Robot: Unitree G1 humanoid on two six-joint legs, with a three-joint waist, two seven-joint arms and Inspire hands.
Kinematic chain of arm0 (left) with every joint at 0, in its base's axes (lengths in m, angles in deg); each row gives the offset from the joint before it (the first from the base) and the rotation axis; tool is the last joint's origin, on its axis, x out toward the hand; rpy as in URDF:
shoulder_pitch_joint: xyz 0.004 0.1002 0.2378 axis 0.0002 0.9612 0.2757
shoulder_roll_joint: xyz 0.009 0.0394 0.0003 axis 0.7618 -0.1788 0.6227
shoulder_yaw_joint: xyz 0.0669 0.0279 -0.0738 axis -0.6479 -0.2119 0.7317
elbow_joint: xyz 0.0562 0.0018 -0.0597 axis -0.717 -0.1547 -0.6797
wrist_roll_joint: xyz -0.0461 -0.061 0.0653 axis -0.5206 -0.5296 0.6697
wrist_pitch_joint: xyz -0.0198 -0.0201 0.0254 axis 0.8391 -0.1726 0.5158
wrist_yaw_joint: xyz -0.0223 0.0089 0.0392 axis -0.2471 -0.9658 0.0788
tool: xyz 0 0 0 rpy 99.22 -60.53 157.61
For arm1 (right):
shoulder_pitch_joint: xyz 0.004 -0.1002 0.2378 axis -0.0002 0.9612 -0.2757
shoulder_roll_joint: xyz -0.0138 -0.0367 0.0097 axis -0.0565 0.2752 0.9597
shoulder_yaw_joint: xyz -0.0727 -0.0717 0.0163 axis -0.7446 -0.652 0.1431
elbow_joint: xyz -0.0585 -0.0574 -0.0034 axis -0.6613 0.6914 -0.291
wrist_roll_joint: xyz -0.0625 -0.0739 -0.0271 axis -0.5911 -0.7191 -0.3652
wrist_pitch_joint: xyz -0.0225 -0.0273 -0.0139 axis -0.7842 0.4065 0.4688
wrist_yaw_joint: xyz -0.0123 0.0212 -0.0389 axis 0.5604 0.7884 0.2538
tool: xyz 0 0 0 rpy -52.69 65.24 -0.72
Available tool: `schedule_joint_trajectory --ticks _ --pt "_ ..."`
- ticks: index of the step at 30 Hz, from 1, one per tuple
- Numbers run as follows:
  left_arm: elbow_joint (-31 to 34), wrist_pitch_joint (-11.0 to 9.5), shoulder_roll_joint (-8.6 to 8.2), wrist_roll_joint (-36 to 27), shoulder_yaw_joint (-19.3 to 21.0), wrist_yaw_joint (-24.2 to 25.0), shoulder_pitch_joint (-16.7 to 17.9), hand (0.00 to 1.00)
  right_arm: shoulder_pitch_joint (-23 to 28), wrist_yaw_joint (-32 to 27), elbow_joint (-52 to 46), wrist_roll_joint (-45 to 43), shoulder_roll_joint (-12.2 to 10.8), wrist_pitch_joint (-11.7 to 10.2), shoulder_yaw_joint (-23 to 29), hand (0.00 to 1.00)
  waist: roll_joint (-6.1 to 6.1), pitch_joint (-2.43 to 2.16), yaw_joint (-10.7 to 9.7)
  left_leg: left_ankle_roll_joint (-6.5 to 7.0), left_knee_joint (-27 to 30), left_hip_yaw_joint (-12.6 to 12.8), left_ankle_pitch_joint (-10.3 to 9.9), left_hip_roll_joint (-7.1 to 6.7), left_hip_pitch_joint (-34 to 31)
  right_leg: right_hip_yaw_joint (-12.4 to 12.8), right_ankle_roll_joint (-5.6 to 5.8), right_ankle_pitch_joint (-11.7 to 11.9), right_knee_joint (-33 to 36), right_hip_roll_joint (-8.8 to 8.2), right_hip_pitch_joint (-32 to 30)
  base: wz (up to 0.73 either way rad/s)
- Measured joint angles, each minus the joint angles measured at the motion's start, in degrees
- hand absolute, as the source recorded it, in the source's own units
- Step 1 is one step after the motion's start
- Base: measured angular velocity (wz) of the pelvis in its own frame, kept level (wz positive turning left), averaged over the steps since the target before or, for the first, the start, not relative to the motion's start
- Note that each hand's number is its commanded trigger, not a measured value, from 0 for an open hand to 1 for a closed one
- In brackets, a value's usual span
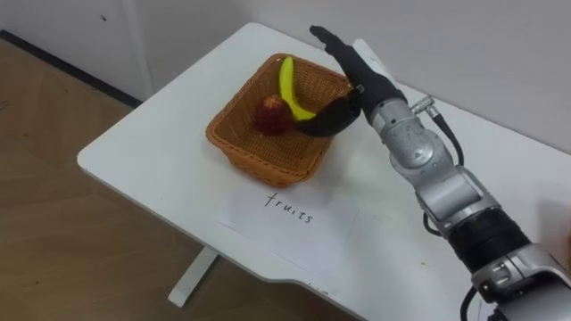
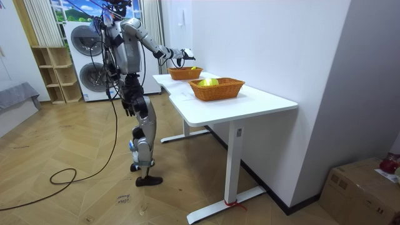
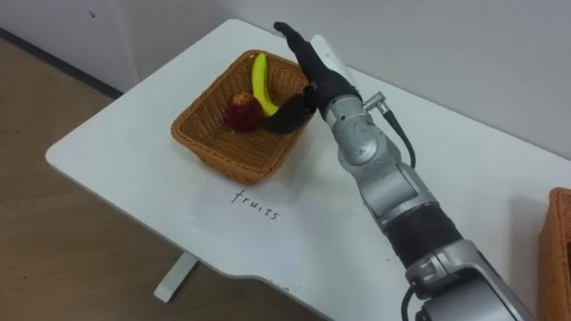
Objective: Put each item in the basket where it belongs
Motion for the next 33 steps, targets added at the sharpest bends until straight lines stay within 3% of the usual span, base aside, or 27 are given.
schedule_joint_trajectory --ticks 5,7,8,11,15,26,33 --pt "-0.1 0.0 0.05 -0.1 1.6 0.2 -0.2 0.0 0.0 0.0 -3.2 -2.0 1.6 -0.2 3.6 0.0 0.36 -0.07 -2.1 0.18 -0.2 0.3 0.0 -0.08 1.0 0.1 0.07 0.0 0.1 -0.43 0.9 -0.01" --pt "-0.1 0.0 0.1 0.0 1.9 0.2 -0.2 0.0 0.0 0.0 -4.1 -2.1 2.5 -0.2 3.7 0.0 0.44 -0.29 -3.0 0.27 -0.6 0.4 -0.1 -0.09 1.4 0.1 0.16 -0.1 0.1 -0.45 1.3 0.0" --pt "-0.1 -0.1 0.13 -0.1 2.1 0.2 -0.3 0.0 0.0 0.1 -4.8 -2.5 2.5 -0.3 4.2 0.0 0.23 -0.66 -4.1 0.28 -0.6 0.4 -0.1 -0.09 1.3 0.2 0.17 -0.1 0.1 -0.45 1.3 0.0" --pt "0.3 -0.5 0.1 -0.1 2.3 -0.2 -0.6 0.0 0.0 -0.1 -6.0 -2.4 2.9 -0.4 6.3 0.0 0.44 -0.83 -5.6 0.31 -0.5 0.6 -0.1 -0.13 1.3 0.3 0.17 -0.1 0.1 -0.47 1.3 0.0" --pt "0.4 -0.6 0.07 -0.5 2.3 -1.1 -1.5 0.0 0.0 0.0 -8.6 -2.1 6.2 -0.4 6.3 0.0 0.43 -1.17 -6.5 0.32 -0.8 1.8 -0.1 0.11 1.3 2.0 0.16 -0.1 0.6 -0.15 0.3 -0.14" --pt "0.1 -2.4 0.53 -0.4 2.4 -1.7 -0.8 0.0 0.0 -0.1 -12.7 -1.8 9.5 -0.6 11.4 0.0 0.6 -1.09 -10.9 0.23 -1.9 5.2 -0.3 0.89 3.0 6.3 0.09 0.0 0.9 1.01 -0.6 -0.18" --pt "-0.2 -2.8 0.8 -0.2 4.1 -1.3 -0.9 0.0 4.5 -0.6 -17.4 -1.9 10.5 -0.6 17.4 0.0 0.16 -1.13 -12.8 0.2 -2.2 7.0 -0.8 1.32 3.3 7.9 -0.06 0.1 0.9 1.54 -1.1 -0.15"
